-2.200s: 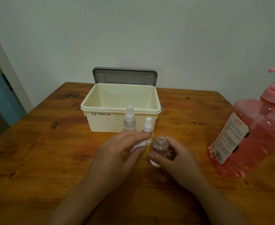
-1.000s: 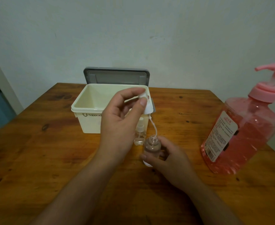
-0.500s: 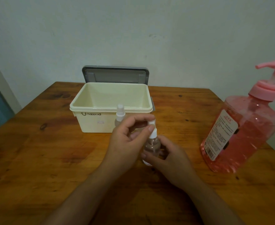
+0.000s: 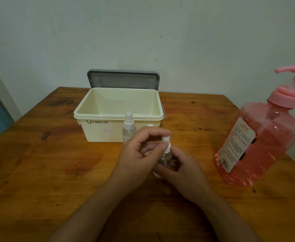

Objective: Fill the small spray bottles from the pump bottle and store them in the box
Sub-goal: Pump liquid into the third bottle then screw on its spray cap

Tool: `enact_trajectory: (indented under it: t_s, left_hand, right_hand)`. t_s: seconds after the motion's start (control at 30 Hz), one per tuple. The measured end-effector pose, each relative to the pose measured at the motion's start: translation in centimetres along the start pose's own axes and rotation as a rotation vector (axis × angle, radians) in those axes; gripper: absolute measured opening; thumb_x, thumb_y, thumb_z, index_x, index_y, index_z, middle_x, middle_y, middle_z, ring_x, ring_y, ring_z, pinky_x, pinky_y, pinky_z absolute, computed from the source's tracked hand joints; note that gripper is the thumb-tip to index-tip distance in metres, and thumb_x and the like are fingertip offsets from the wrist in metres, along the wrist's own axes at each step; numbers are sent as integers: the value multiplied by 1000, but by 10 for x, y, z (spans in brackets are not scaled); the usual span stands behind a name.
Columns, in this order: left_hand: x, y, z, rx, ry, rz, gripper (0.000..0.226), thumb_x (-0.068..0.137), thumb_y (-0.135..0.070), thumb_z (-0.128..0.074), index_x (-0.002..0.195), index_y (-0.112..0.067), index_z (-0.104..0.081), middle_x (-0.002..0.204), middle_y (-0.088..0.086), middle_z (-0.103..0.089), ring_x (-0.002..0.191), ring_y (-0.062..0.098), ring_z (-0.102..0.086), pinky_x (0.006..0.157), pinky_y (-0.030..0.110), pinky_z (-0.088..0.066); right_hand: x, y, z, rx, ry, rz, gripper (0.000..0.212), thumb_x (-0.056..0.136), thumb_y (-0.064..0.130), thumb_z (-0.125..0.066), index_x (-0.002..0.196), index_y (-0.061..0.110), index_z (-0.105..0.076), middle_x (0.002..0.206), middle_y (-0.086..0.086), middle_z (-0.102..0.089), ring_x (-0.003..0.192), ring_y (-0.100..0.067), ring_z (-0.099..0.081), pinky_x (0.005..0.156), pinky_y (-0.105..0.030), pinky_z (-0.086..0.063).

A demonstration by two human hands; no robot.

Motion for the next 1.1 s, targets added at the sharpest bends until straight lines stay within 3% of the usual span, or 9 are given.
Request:
enact_trajectory:
  t_s: [0.1, 0.2, 0.3, 0.43, 0.53, 0.7, 0.8, 0.97, 1.1]
  left_hand:
    - [0, 3, -2, 24, 9, 14, 35, 81, -6, -72, 108, -27, -63, 103, -15, -63, 103, 6, -63, 81, 21, -55]
    - [1, 8, -2, 29, -3, 61, 44, 78, -13, -75, 113, -34, -59, 103, -12, -66, 101, 11, -65, 84, 30, -56]
    - [1, 9, -1, 11, 12, 112, 41, 80, -14, -73, 115, -28, -59, 103, -7, -70, 99, 10, -67, 83, 33, -58]
    - [-1, 7, 2, 29, 64, 121, 31, 85, -11, -68, 112, -27, -62, 107, -13, -71, 104, 4, -65, 86, 28, -56]
    - [-1, 9, 3, 69, 83, 126, 31, 87, -13, -67, 111, -31, -62, 109, -15, -70, 109, 3, -62, 90, 32, -54]
    - [-1, 14, 0, 88, 85, 160, 30, 78, -32, -73, 106, -27, -64, 104, -11, -70, 104, 5, -63, 92, 38, -53]
    - [0, 18, -2, 62, 69, 164, 38, 70, -38, -73, 104, -24, -65, 103, -7, -70, 101, 10, -65, 90, 40, -55]
    - [0, 17, -1, 126, 41, 87, 33, 73, -38, -69, 104, -28, -67, 104, -11, -63, 100, 4, -61, 84, 18, -51]
    - [-4, 14, 1, 117, 57, 73, 36, 78, -35, -66, 114, -36, -61, 106, -16, -66, 102, -1, -61, 84, 14, -50]
  right_hand:
    - [-1, 3, 1, -20, -4, 17, 31, 83, 20, -74, 98, 42, -58, 84, 33, -66, 76, 10, -64, 61, -10, -49]
    - [-1, 3, 1, -22, -9, 26, 33, 84, 17, -74, 98, 42, -58, 82, 34, -66, 74, 11, -63, 60, -9, -47]
    - [-1, 4, 1, -27, -1, 25, 32, 84, 20, -74, 98, 44, -56, 83, 35, -65, 77, 10, -63, 61, -10, -49]
    - [-1, 4, 0, -7, 5, 19, 34, 85, 20, -73, 106, 43, -57, 91, 31, -66, 83, 6, -65, 66, -11, -51]
    - [-1, 4, 1, -11, 3, 16, 36, 85, 19, -72, 107, 43, -57, 93, 30, -66, 85, 6, -64, 66, -11, -51]
    - [-1, 0, 0, -28, 13, 5, 43, 85, 19, -73, 121, 35, -57, 100, 34, -64, 93, 9, -62, 72, -10, -52]
    - [-1, 1, 1, -33, 13, 22, 38, 85, 17, -72, 112, 41, -58, 98, 36, -64, 92, 10, -62, 71, -9, -50]
    - [-1, 4, 0, -47, 0, 50, 37, 85, 16, -72, 100, 45, -56, 90, 42, -62, 88, 15, -61, 71, -4, -46]
    - [0, 2, 1, -13, -7, 45, 35, 86, 17, -72, 107, 41, -59, 97, 30, -68, 91, 6, -65, 73, -12, -52]
Point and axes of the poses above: each hand's wrist, its own x-axis towards the middle knuckle, its own z-axis out of the back of the hand, y = z × x, the point moved 1 cm from there along x, towards the middle knuckle
